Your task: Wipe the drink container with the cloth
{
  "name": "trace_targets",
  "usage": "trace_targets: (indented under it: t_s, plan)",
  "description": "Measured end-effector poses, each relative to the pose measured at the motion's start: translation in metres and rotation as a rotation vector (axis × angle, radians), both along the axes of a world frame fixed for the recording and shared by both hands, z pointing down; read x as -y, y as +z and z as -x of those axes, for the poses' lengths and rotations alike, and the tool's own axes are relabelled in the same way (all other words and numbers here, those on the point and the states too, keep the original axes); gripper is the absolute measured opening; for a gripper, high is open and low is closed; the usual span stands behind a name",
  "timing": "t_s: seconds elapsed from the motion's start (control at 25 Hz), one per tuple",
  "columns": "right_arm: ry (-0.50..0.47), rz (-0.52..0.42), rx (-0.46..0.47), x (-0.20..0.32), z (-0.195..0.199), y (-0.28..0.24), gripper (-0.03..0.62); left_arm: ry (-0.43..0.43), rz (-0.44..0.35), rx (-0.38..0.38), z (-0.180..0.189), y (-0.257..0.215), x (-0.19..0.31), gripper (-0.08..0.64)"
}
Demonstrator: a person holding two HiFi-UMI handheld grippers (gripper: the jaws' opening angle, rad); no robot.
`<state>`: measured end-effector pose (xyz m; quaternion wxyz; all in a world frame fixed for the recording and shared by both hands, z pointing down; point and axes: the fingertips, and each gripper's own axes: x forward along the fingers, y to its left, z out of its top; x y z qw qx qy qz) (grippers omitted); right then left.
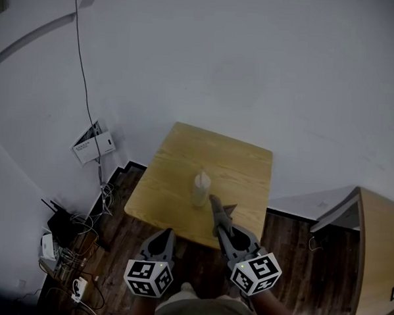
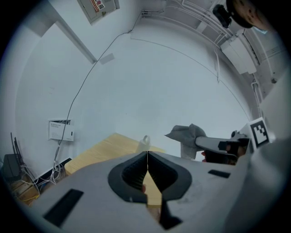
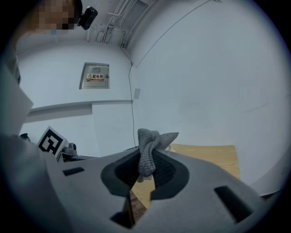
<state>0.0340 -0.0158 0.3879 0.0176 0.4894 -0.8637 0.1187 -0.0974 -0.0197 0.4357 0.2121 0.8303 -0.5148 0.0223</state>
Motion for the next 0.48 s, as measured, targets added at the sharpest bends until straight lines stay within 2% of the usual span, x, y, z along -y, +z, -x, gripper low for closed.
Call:
trace_targets:
  t_s: [0.48]
  plan:
    - [0.049,0.002,-0.014,0.038,0.004,0.010,0.028,0.012,0.025,0.011,0.014,0.014,0.025,0.003]
